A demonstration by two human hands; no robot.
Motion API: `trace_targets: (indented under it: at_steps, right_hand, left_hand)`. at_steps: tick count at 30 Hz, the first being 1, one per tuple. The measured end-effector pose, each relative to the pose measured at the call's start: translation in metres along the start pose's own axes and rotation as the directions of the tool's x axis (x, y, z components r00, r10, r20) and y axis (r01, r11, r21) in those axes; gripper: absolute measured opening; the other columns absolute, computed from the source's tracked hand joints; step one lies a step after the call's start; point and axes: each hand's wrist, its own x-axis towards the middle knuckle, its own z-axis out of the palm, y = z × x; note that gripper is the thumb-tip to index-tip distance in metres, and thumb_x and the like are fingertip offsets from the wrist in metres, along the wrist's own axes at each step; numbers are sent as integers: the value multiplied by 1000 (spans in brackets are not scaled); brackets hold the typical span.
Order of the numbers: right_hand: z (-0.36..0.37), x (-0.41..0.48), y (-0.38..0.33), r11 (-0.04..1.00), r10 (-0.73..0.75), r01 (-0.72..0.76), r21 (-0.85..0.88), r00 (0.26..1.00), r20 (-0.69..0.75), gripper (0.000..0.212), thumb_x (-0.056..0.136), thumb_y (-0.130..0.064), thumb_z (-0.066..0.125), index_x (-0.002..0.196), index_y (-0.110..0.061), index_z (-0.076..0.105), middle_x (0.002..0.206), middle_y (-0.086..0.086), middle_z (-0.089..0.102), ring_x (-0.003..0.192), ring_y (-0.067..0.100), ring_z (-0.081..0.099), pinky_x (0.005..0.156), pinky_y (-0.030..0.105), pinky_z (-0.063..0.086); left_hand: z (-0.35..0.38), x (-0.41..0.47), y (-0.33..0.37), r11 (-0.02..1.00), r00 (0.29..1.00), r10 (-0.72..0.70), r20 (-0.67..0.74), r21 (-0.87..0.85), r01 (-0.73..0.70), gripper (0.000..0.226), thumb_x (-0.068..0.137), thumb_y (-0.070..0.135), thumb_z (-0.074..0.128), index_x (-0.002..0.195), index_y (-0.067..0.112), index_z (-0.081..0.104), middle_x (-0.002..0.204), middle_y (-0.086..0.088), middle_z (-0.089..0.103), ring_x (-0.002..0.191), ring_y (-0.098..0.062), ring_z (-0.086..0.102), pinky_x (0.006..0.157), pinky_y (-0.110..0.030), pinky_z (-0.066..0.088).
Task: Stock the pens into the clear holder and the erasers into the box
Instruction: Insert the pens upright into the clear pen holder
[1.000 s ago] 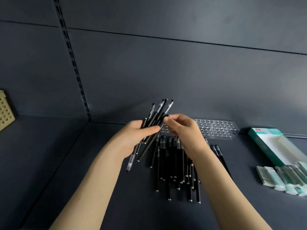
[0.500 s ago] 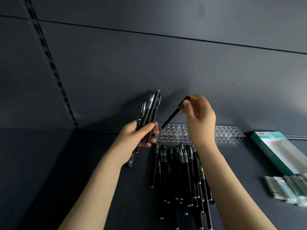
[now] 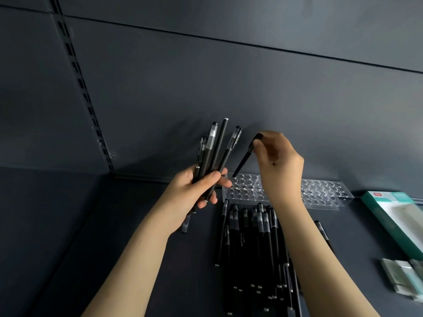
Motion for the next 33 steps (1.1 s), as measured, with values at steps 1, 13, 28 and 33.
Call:
trace_targets:
  at_steps: [1, 13, 28, 33]
  right_hand:
    - [2, -1, 1, 1000, -3, 3, -20, 1000, 5, 11, 94, -12, 64, 104, -14, 66, 87, -8, 71, 78, -2, 65, 73, 7, 45]
    - [14, -1, 23, 961, -103, 109, -254, 994, 36, 17, 88, -21, 72, 103, -12, 72, 86, 0, 70, 70, 9, 63, 68, 13, 49]
    - [-22, 5, -3, 634, 263, -297, 714, 951, 161, 8, 91, -4, 62, 93, -11, 61, 85, 6, 69, 69, 12, 59, 68, 25, 50]
    - [-34, 4, 6, 908, 195, -91, 409, 956, -218, 17, 92, -7, 65, 96, -21, 56, 87, 7, 65, 76, 15, 64, 76, 37, 56]
  left_hand:
    - [0, 0, -1, 1000, 1000, 2, -1, -7, -2, 33, 84, 37, 60, 109, 17, 68, 100, -6, 74, 62, -13, 55, 49, -21, 34]
    - [4, 0, -6, 998, 999, 16, 33, -66, -14, 35, 85, 33, 59, 111, 10, 66, 94, -6, 74, 57, -12, 50, 47, -20, 30]
    - [5, 3, -6, 999, 996, -33, 79, -31, 35, 32, 90, 33, 54, 112, 10, 61, 99, -11, 74, 48, -13, 49, 43, -20, 32]
    - [5, 4, -7, 997, 1000, 13, 7, 77, -14, 24, 96, 29, 53, 103, 7, 46, 96, -11, 74, 45, -15, 44, 42, -22, 29]
